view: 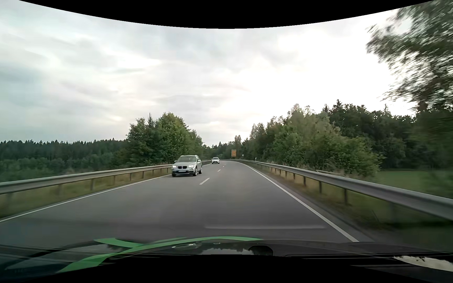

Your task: Follow the waypoints while adhering to traffic rules and regulations

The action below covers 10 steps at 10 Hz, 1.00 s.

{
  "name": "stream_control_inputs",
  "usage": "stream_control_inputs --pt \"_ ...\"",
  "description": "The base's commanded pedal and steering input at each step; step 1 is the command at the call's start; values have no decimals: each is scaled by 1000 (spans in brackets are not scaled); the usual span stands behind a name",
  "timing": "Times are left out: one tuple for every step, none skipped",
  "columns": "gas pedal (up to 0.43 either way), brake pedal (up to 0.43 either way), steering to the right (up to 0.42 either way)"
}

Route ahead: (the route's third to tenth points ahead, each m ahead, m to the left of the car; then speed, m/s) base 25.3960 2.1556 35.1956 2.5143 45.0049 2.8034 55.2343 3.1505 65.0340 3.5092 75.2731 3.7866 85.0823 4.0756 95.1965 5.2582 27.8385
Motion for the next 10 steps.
stream_control_inputs --pt "299 0 -7" --pt "299 0 -8" --pt "311 0 -8" --pt "331 0 -8" --pt "339 0 -8" --pt "350 0 -8" --pt "350 0 -8" --pt "350 0 -8" --pt "339 0 -8" --pt "311 0 -8"
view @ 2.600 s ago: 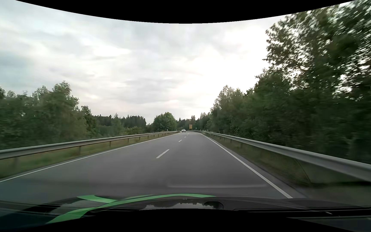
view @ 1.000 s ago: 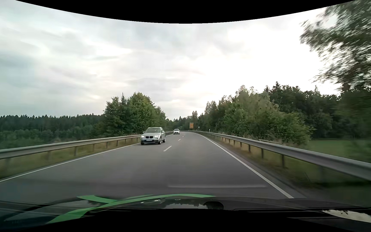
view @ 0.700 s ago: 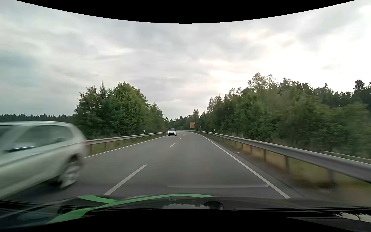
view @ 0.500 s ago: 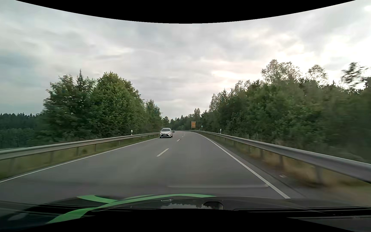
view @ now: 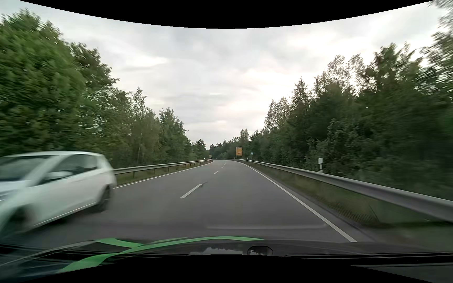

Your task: Follow the waypoints while adhering to traffic rules and regulations

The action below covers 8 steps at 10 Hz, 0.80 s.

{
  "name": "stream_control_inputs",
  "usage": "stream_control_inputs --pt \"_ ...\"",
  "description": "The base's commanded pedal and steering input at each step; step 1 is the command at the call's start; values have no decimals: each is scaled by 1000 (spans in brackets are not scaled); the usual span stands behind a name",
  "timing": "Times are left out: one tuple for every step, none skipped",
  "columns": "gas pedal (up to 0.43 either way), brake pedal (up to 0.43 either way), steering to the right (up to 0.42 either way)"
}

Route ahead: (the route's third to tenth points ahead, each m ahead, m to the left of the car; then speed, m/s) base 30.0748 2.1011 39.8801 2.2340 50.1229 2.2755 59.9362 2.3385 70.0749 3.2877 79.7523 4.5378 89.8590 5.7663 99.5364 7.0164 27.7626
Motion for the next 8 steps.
stream_control_inputs --pt "311 0 -8" --pt "311 0 -8" --pt "311 0 -8" --pt "280 0 -8" --pt "268 0 -8" --pt "268 0 -8" --pt "280 0 -8" --pt "299 0 -8"
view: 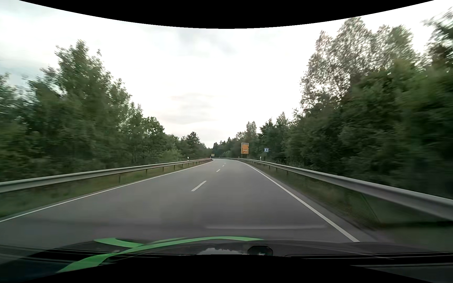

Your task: Follow the waypoints while adhering to traffic rules and regulations

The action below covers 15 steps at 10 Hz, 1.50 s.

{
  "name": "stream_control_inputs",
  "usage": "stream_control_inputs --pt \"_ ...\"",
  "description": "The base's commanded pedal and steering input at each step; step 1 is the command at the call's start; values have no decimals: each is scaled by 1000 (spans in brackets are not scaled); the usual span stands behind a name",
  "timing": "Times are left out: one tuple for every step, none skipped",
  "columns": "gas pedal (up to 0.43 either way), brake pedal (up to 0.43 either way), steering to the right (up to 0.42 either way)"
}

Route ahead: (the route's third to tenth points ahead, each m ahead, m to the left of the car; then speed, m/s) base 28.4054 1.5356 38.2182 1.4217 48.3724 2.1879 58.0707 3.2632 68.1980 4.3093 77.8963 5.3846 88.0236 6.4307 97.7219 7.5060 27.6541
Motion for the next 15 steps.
stream_control_inputs --pt "311 0 -8" --pt "311 0 -8" --pt "311 0 -8" --pt "299 0 -9" --pt "287 0 -9" --pt "299 0 -8" --pt "331 0 -8" --pt "350 0 -8" --pt "358 0 -8" --pt "370 0 -8" --pt "378 0 -8" --pt "390 0 -8" --pt "398 0 -9" --pt "398 0 -9" --pt "398 0 -9"
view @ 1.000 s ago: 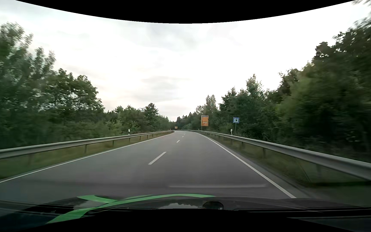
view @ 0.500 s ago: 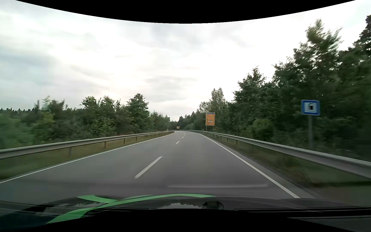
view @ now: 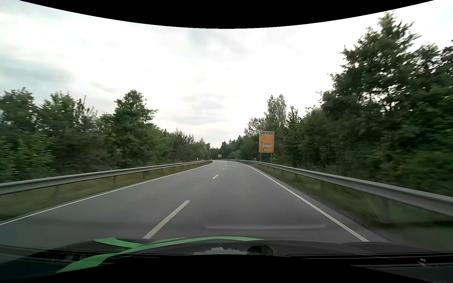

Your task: Follow the waypoints while adhering to traffic rules and regulations

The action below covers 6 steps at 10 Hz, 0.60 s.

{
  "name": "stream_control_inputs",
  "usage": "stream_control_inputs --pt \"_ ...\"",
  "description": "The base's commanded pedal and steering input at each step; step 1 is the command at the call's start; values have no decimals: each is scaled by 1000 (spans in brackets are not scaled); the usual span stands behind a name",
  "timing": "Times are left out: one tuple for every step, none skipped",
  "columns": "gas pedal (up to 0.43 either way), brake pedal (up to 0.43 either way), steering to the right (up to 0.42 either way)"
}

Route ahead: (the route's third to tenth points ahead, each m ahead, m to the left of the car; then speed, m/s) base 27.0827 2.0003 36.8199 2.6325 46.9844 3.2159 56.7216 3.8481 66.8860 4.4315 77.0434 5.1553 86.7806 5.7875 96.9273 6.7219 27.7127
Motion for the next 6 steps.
stream_control_inputs --pt "398 0 -9" --pt "378 0 -9" --pt "339 0 -9" --pt "339 0 -9" --pt "339 0 -9" --pt "339 0 -9"
